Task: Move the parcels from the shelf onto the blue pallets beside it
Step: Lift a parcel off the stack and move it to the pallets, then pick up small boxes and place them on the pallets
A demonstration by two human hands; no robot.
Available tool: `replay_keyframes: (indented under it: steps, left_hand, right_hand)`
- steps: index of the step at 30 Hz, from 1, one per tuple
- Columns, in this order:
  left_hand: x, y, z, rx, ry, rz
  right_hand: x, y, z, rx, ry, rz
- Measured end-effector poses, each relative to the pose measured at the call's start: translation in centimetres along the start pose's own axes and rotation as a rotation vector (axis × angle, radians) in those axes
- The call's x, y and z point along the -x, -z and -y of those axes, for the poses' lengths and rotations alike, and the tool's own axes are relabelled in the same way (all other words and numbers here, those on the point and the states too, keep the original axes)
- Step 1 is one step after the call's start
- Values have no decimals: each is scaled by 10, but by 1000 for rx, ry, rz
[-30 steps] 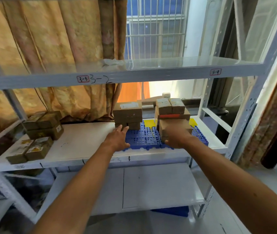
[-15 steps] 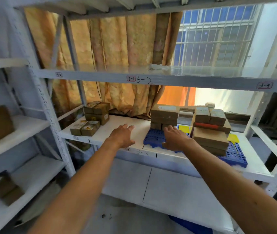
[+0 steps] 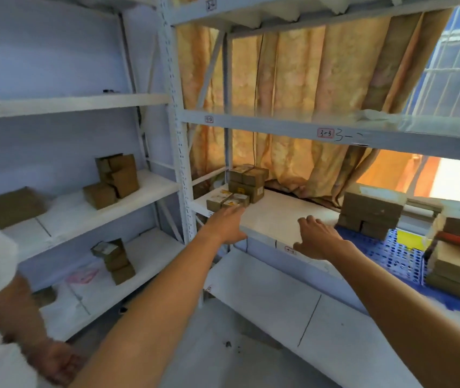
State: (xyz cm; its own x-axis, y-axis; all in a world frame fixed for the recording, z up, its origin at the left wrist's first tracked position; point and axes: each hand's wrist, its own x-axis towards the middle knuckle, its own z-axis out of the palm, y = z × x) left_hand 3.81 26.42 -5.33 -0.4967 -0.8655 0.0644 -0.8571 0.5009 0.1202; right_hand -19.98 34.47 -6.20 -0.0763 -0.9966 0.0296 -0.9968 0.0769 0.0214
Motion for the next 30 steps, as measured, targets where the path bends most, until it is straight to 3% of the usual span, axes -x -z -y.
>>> replay_keyframes:
  steps: [16, 30]
  left_hand:
    - [-80, -24, 195, 6, -56, 139]
    - [-180, -50, 235, 52, -70, 214]
  right_hand:
    - [-166, -15, 139, -1, -143, 77]
    - [-252, -27, 138, -33, -207, 166]
